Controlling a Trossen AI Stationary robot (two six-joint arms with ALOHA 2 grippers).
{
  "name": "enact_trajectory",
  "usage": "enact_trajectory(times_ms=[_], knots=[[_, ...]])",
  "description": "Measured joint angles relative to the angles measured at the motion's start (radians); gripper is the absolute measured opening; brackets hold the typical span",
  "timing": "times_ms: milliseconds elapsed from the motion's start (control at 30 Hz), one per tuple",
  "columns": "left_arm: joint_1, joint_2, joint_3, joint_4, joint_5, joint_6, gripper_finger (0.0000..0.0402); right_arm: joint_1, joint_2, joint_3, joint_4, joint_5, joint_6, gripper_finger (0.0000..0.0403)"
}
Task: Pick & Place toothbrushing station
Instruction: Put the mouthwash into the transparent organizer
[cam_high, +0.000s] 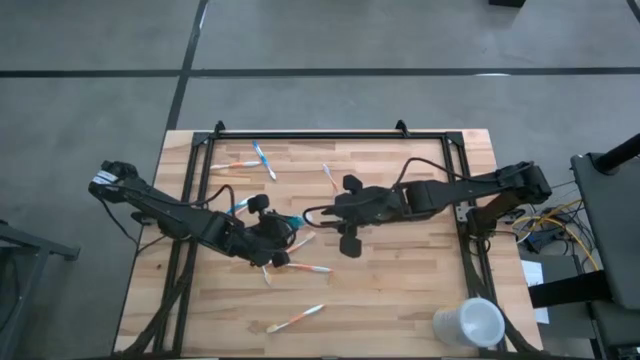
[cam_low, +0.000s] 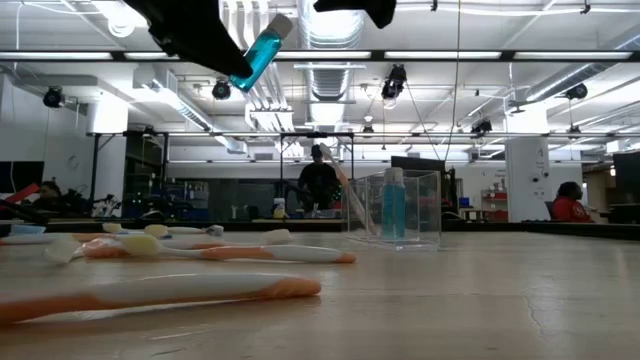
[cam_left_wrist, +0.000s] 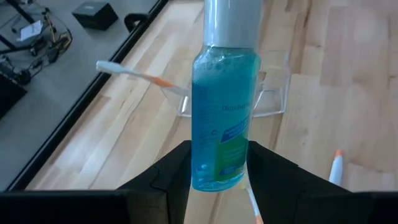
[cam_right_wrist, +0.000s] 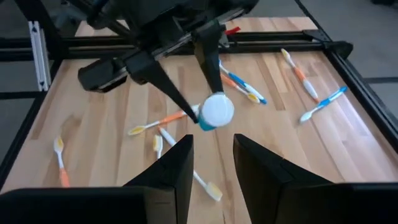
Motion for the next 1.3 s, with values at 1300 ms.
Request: enact_trajectory(times_ms=[1300], knots=[[0.002,0.000,-0.003,0.083,-0.004,0.088,0.0153,-0.048,0.026,-0.002,0.069,-0.128,-0.045,0.0147]])
